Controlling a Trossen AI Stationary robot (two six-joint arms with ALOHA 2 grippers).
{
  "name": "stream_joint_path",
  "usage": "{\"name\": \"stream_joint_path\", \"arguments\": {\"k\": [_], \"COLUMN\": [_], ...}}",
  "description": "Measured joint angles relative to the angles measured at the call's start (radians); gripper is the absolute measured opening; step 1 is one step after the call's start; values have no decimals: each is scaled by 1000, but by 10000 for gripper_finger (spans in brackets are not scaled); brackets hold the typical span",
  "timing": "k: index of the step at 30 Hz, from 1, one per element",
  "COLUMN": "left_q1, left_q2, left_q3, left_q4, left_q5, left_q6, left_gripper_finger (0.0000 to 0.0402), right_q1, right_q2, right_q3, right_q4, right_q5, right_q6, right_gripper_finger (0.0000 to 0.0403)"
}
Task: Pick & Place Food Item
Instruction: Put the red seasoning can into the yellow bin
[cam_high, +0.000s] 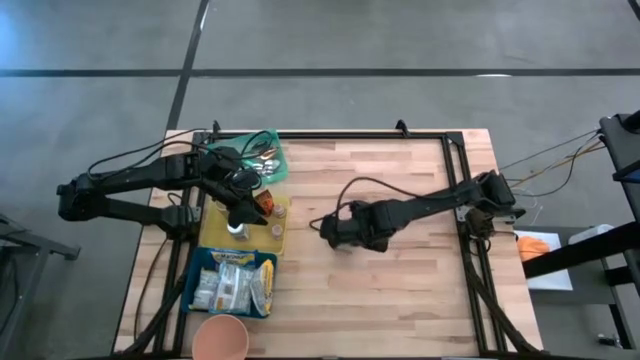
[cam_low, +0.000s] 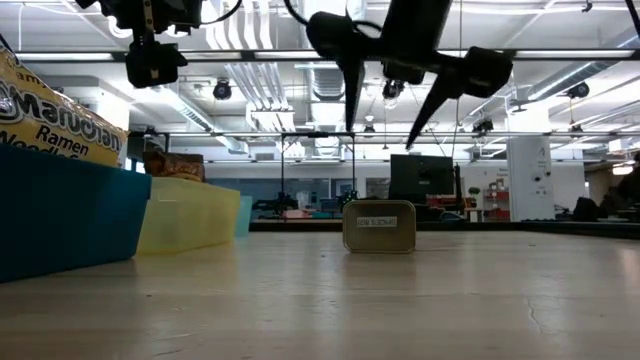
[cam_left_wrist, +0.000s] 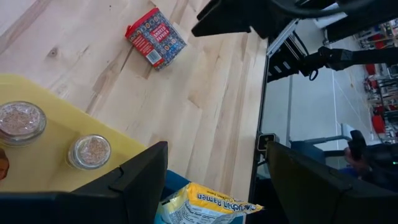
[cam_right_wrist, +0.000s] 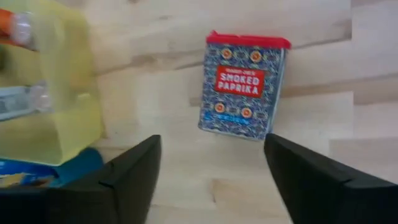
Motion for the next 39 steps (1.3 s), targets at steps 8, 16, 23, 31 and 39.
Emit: {"name": "stream_joint_path", "arguments": {"k": [8, 16, 23, 31, 39], "left_q1": [0, 0, 0, 0, 0], "left_q2": [0, 0, 0, 1, 1], "left_q3": [0, 0, 0, -2, -2], "left_q4": [0, 0, 0, -1, -1], "left_q5": [0, 0, 0, 0, 0], "left_q6": [0, -1, -2, -3, -3], "left_gripper_finger": [277, 276, 276, 276, 276], "right_q1": [-89, -128, -147, -150, -151], "right_q2": [37, 120, 188, 222, 241], "right_q3": [-1, -1, 24, 29, 28], "right_q4": [-9, -6, 0, 6, -8], "right_q5": [-162, -255, -289, -286, -362], "right_q6": [-34, 0, -5, -58, -4], "right_gripper_finger": [391, 371, 371, 371, 371]}}
